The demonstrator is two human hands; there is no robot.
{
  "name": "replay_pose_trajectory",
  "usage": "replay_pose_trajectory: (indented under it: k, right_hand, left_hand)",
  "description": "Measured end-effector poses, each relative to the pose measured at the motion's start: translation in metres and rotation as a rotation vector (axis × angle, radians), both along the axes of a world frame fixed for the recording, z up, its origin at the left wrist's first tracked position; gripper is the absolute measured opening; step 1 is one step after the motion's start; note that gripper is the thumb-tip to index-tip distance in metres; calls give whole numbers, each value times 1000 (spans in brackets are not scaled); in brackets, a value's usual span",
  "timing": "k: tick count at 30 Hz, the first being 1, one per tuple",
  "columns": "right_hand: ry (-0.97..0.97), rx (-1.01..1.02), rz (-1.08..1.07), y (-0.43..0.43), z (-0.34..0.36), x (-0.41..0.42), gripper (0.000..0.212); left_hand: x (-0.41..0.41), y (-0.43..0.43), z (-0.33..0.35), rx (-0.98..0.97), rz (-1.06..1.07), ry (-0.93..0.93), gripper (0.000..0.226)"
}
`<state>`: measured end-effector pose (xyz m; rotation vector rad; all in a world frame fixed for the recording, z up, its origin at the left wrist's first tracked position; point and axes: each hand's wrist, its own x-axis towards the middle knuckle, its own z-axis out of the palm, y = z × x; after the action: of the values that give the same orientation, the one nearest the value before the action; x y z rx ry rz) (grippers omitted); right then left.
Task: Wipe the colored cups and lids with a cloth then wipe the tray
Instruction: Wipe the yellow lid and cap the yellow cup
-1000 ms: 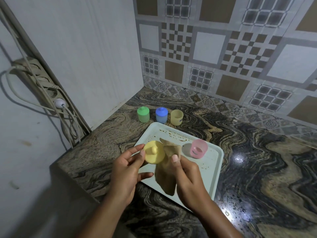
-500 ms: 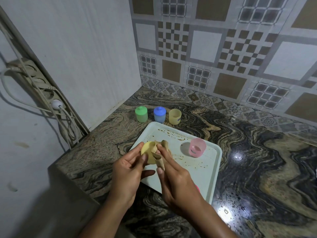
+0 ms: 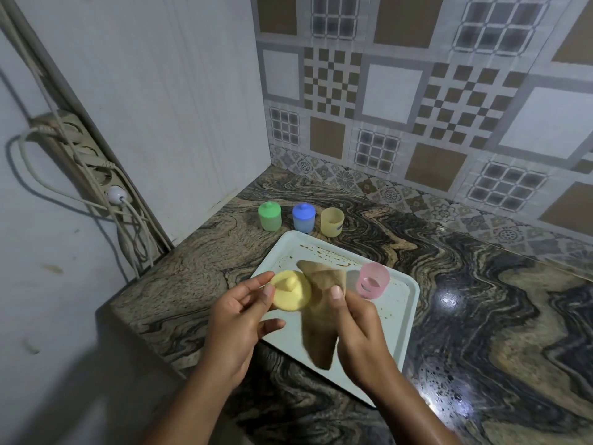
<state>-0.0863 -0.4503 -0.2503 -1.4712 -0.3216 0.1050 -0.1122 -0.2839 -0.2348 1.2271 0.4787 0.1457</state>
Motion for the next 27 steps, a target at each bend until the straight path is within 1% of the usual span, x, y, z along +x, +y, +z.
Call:
replay_pose_trajectory:
  k: [2, 4, 7, 9, 12, 14, 15, 18, 23, 25, 27]
  right_hand:
    - [-3, 20, 12, 7, 4, -9, 58]
    - [-1, 17, 2, 11, 2, -12, 54]
    - [-43, -87, -25, 9, -6, -9, 46]
    - [-167, -156, -40, 5, -6, -10, 45]
    - [-452, -363, -6, 3, -4, -14, 43]
    - [-534, -418, 43, 5, -9, -14, 45]
    - [-540, -428, 44, 6, -12, -13, 45]
    - [-522, -426, 18, 6, -14, -7, 47]
    - [-502, -485, 0, 2, -16, 10, 47]
    - [-459, -505, -18, -1, -20, 15, 46]
    - [-350, -468, -89, -4, -18, 14, 39]
  left_hand:
    - [-1, -3, 0, 40, 2, -20, 26]
    - [-3, -8, 2, 58, -46, -36, 34]
    - [-4, -13, 3, 72, -88, -46, 45]
    - [-3, -13, 3, 61, -63, -46, 45]
    - [0, -11, 2, 48, -40, -30, 39]
    - [0, -10, 3, 62, -58, -29, 43]
    - [-1, -9, 3, 75, -71, -30, 44]
    - [-3, -9, 1, 107, -103, -32, 36]
    - [-7, -4, -1, 118, -130, -11, 37]
    - [-7, 0, 0, 129, -130, -10, 36]
    - [-6, 3, 0, 133, -116, 1, 33]
